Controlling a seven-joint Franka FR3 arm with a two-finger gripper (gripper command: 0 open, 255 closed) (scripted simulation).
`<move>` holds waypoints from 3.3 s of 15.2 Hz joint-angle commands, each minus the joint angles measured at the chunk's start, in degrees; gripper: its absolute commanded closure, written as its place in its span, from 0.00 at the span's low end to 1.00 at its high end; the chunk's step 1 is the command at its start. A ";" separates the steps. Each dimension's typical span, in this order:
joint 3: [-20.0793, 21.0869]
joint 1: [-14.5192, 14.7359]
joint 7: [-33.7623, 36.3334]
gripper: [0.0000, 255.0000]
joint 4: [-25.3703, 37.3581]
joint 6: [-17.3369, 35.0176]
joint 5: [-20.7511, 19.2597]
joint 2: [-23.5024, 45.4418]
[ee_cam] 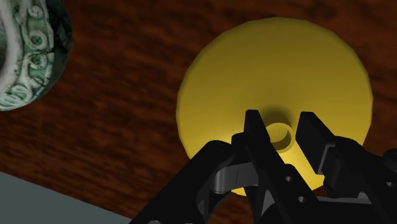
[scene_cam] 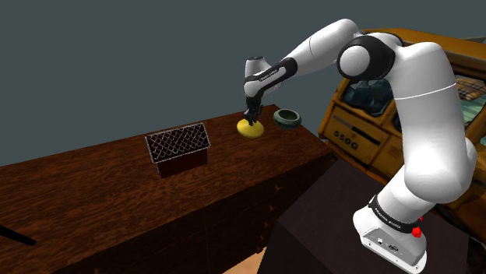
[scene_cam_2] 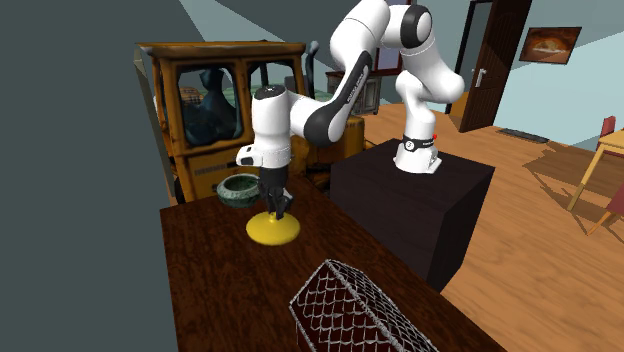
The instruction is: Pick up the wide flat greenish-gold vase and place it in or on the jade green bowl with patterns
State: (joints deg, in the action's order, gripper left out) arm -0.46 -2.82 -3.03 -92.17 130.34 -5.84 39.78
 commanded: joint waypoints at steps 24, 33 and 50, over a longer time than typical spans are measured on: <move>-0.49 -2.59 -4.49 1.00 1.80 -11.73 0.89 -10.23; -2.91 -10.37 -15.08 1.00 2.85 -12.87 2.08 -11.17; -5.21 -19.08 -26.34 1.00 8.85 -12.53 3.85 -5.69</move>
State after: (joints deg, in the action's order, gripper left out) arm -5.69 -21.92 -29.41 -83.00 117.20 -1.99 33.85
